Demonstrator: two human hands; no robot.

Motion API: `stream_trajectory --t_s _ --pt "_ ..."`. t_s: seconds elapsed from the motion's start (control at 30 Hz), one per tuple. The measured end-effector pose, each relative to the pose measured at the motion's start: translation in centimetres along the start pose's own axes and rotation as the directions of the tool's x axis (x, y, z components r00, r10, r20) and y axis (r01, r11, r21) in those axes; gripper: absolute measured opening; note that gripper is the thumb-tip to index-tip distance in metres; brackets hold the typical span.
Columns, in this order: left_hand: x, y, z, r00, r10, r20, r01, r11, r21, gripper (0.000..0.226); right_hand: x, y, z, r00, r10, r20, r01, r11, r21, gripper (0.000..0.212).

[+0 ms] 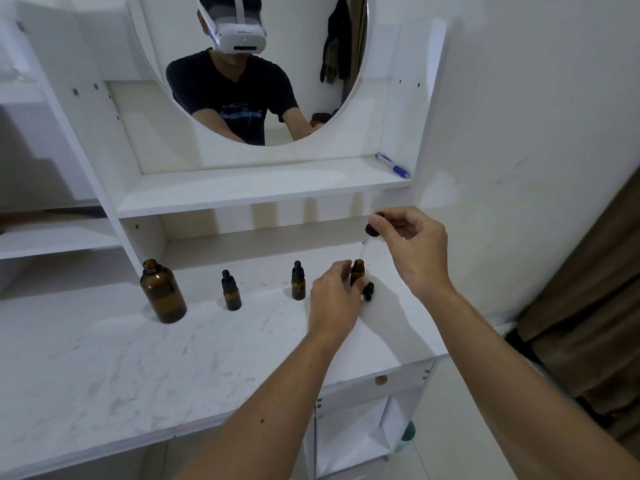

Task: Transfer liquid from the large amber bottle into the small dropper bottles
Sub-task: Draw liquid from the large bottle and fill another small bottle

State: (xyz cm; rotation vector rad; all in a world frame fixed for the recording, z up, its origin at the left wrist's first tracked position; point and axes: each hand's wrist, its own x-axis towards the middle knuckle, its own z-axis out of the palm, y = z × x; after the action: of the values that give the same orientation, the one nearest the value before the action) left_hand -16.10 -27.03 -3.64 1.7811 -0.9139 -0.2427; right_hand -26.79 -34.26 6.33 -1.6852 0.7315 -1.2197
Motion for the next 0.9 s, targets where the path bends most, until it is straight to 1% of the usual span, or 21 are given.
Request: stream_trajectory --t_s 0.07,0.13,0.23,0.37,0.43,0.5,0.67,0.77,0.9 --pt "-0.6 0.4 -0.5 1.000 -0.015 0.010 0.015 1.000 0.001 0.050 0.0 -0.9 -0.3 0.999 -0.020 -0.037 0.021 0.999 0.033 0.011" --pt "-1.4 0.5 -1.2 1.000 -0.023 0.020 0.023 1.000 -0.014 0.055 0.0 -1.9 -0.4 0.997 -0.041 -0.061 0.045 0.997 0.059 0.011" --pt "-3.7 0.1 -3.4 0.999 -0.021 0.050 0.023 0.999 -0.047 0.052 -0.3 -3.4 0.2 0.995 -0.078 -0.056 0.083 0.993 0.083 0.011" --pt "-7.1 -1.2 -8.6 0.998 -0.031 0.052 0.036 0.996 -0.088 0.046 -1.2 -5.3 2.9 0.997 -0.076 -0.006 0.077 0.988 0.131 0.009" --pt "-8.2 -2.4 -11.8 0.999 -0.052 0.009 0.052 0.996 -0.076 0.047 -1.8 -6.1 4.8 0.995 -0.094 0.046 0.086 0.985 0.152 0.008" --pt "-9.3 -3.6 -15.2 0.995 -0.079 -0.063 0.076 0.996 -0.044 0.049 -2.6 -7.0 7.0 0.989 -0.123 0.085 0.107 0.979 0.174 0.006" --pt "-10.3 -6.7 -22.9 0.964 -0.156 -0.216 0.160 0.987 -0.001 0.056 -4.6 -8.7 12.8 0.971 -0.173 0.165 0.135 0.967 0.217 0.003" --pt "-9.6 -8.1 -26.2 0.949 -0.183 -0.257 0.192 0.981 0.010 0.063 -5.2 -9.3 15.7 0.964 -0.178 0.198 0.130 0.964 0.232 0.002" --pt "-7.7 -9.2 -28.3 0.937 -0.231 -0.263 0.228 0.973 -0.043 0.078 -6.0 -10.2 19.2 0.958 -0.171 0.231 0.113 0.962 0.247 0.003"
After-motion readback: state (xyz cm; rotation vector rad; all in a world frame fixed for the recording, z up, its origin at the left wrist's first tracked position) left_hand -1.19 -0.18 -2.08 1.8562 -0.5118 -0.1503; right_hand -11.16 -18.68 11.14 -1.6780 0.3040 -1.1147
